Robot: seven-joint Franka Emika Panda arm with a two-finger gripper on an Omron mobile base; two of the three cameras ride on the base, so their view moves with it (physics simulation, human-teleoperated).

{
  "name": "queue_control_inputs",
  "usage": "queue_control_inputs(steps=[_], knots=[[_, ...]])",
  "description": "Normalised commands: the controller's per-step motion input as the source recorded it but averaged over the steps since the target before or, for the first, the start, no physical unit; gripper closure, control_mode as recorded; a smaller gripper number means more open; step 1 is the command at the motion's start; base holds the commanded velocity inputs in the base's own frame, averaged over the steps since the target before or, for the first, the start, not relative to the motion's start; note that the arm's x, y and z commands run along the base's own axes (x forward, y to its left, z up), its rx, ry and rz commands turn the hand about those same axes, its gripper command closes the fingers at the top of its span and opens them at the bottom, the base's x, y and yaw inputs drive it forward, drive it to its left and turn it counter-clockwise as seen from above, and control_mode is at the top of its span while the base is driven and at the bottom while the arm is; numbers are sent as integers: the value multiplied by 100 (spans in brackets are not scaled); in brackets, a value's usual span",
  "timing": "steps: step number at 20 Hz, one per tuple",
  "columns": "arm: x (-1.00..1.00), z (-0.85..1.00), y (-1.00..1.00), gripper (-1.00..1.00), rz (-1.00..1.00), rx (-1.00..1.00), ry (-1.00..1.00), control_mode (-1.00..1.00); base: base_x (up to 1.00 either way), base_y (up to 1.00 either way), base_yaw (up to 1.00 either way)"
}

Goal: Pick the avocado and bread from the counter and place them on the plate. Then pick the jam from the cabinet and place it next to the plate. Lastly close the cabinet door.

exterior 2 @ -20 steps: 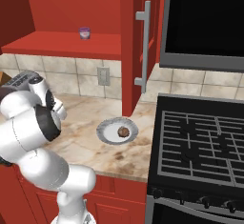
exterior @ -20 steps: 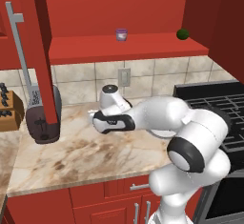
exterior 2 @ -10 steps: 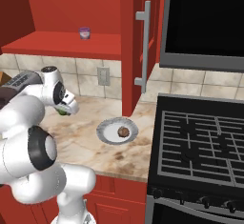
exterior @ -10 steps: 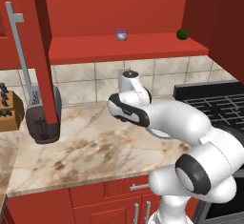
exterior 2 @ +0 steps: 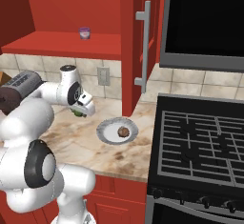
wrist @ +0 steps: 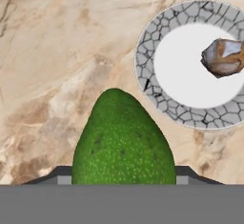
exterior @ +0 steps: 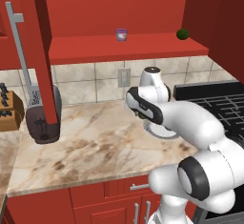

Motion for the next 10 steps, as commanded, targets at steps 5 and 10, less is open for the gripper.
queue_control_inputs(steps=[5,10], knots=[[0,-10,-59,100,-5,0,0,-100,0,0,0],[0,-26,-43,100,-4,0,0,-100,0,0,0]])
